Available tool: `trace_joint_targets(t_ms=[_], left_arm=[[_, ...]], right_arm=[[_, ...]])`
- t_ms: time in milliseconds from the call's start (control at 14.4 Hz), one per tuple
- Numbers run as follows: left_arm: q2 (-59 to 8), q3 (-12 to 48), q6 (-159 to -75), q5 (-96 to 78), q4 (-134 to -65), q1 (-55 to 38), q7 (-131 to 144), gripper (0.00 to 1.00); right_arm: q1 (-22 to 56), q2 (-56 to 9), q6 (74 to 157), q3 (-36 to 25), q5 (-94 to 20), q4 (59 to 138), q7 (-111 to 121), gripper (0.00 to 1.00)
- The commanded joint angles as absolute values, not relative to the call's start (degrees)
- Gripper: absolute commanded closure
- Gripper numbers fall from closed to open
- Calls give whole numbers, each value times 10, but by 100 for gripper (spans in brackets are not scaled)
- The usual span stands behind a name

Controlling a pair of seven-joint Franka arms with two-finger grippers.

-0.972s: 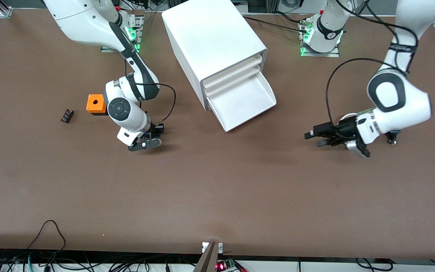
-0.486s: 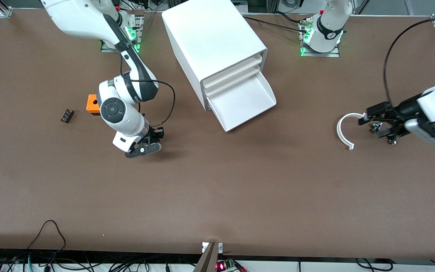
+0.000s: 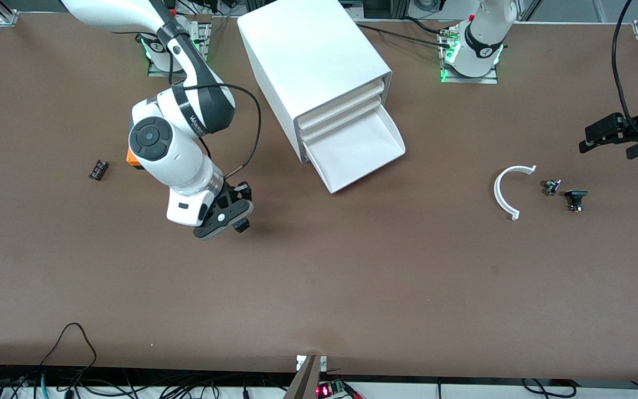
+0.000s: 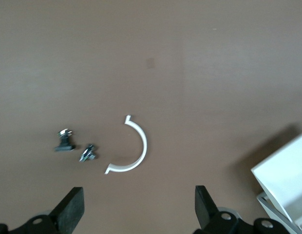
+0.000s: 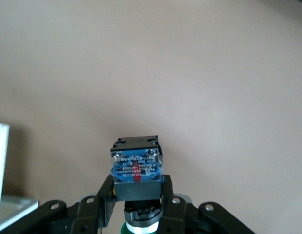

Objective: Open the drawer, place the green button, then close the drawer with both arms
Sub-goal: 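Carry the green button toward the open drawer while the left gripper withdraws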

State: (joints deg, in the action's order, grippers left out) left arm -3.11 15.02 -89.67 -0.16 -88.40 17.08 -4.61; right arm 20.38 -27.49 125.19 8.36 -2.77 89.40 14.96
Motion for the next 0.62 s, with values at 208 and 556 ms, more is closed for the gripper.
trace_joint_targets(t_ms=[208,556], left_arm=[[-38,151,-883,28,-868,168,-18,0],[-39,150,-882,28,-867,168,-7,0]], right_arm=[[206,-294,1230,190,-32,845,338,70],[289,-337,1229,197,-31,771,376,70]])
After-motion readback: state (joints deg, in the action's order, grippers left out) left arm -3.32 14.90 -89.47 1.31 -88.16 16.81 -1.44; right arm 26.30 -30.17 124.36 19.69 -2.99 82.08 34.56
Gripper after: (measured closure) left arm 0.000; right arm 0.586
